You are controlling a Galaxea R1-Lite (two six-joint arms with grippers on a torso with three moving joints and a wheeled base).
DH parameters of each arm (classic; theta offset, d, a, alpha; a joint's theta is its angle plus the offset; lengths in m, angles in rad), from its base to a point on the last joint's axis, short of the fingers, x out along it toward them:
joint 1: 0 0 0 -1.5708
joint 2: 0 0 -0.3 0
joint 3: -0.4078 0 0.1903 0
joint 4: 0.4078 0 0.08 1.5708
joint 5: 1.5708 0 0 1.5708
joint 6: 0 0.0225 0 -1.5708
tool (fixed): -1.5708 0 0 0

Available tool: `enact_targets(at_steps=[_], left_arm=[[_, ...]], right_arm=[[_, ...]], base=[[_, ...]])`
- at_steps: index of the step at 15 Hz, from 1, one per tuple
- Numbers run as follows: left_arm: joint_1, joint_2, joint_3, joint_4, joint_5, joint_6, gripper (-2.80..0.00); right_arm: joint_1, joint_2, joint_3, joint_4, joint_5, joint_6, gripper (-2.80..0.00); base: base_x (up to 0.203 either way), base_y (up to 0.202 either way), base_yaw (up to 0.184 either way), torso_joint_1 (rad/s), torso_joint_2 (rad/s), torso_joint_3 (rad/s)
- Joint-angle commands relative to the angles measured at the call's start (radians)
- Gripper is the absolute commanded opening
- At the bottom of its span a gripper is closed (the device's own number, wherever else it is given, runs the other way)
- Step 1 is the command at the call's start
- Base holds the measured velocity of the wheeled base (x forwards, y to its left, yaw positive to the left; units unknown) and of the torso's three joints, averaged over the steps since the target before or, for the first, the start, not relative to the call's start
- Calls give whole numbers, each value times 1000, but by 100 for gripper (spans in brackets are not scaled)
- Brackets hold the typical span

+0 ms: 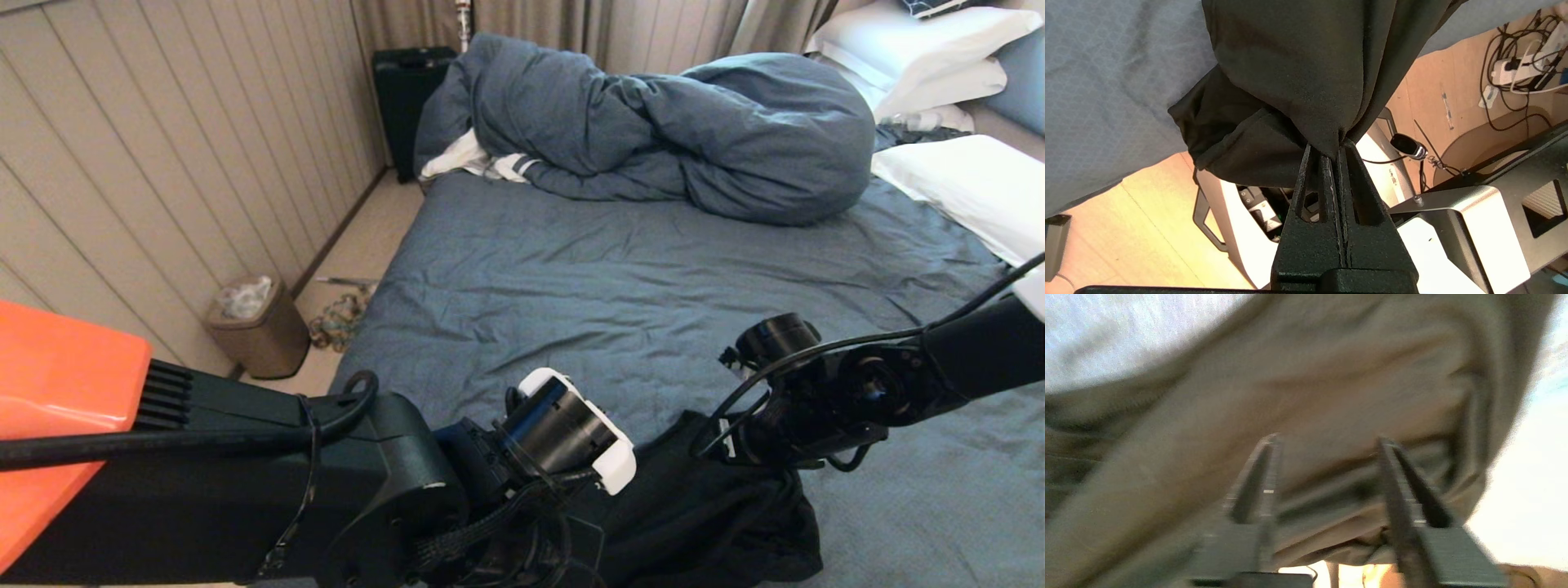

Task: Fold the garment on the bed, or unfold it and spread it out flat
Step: Unford the black T-shirt

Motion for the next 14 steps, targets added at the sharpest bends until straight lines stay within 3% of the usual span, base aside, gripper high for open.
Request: enact_targets(at_steps=[1, 8, 9, 14], left_arm=[[0, 2, 2, 2, 2, -5, -280], [5, 4, 8, -17, 2, -20, -280], [5, 1, 15, -16, 1, -20, -280], [4, -22, 59, -29, 2, -20, -280]], right_arm=[[7, 28, 10, 1, -1, 2, 0], [-4, 90, 10, -4, -7, 4, 0], [-2, 104, 17, -4, -15, 6, -280], [5, 71, 91, -61, -21, 1, -280]], base=[[0, 0, 0, 0, 0, 0], [0, 0, 0, 0, 0, 0], [0, 0, 0, 0, 0, 0], [0, 0, 0, 0, 0, 0]])
